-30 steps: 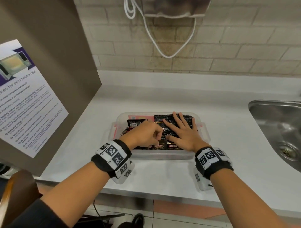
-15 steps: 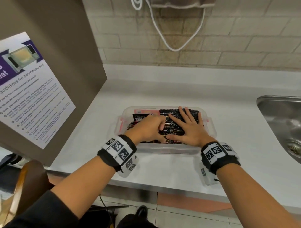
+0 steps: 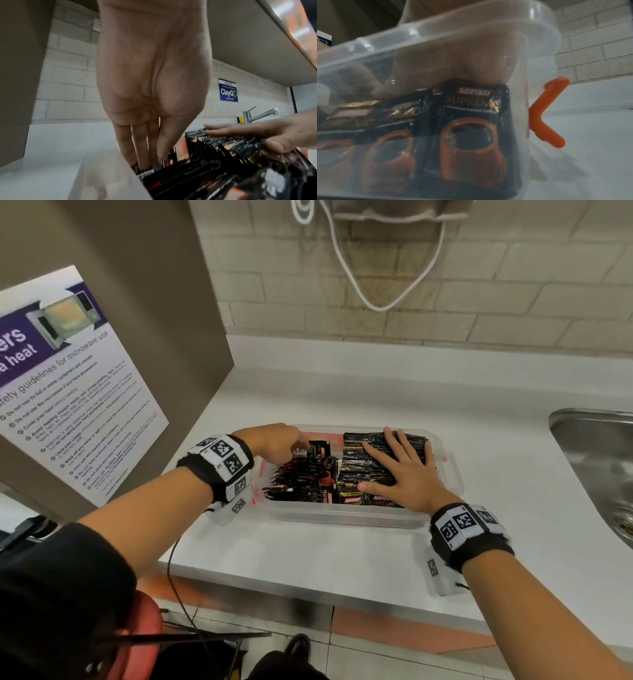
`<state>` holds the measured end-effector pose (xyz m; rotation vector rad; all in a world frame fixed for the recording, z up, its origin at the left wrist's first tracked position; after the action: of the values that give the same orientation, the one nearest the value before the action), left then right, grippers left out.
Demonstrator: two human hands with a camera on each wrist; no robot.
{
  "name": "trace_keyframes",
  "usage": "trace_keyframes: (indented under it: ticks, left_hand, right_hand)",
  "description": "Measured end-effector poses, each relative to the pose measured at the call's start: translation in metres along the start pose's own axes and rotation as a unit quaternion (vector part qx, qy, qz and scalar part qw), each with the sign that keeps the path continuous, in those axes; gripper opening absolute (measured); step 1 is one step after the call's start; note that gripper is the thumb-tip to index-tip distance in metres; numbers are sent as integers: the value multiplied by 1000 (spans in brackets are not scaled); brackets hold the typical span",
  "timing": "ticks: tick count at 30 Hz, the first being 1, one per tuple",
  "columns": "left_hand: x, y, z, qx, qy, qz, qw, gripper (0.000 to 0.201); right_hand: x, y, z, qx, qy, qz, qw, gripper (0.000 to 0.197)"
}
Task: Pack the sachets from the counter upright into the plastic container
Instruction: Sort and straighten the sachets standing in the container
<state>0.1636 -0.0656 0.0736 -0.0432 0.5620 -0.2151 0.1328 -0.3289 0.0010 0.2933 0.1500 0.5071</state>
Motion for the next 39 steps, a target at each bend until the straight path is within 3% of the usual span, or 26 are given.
trace_keyframes:
  ticks: [6,13,16,21,30,34,39]
  left_hand:
    - [17,-3,-15,21,23,-17,999,58]
    - [22,4,-14,1,-31,-32,999,40]
    - [16,6,-4,-16,-94,-27,995,31]
    - [-1,3,23,-111,-179,-29,977,22]
    - [-33,-36,32,-250,-167,-102,948,23]
    - [-36,-54,27,-268,-164,-115,942,22]
    - [-37,-79,24,-297,-170,-127,931,21]
  right_hand:
    - [1,-1,0,-4,-3,0,1000,89]
    - [1,-2,-2,-5,-9,1,1000,86]
    - [2,-2,-2,-1,-12,1,1000,87]
    - [0,0,0,14,-45,1,999,93]
    - [-11,12,9,14,-73,0,997,103]
    - [-21,19,27,86,-136,9,987,80]
    - [-32,25,64,272,-232,12,934,42]
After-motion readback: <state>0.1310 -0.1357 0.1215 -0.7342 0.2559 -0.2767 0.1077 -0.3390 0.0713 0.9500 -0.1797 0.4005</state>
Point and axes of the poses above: each hand's wrist, its own x-axis towards the middle knuckle, its own z-axis out of the back of the hand, y = z × x, the point moved 3 cm from there along x, towards the middle knuckle, and after that the axes turned 8 degrees about z, right-handed, at the moved point
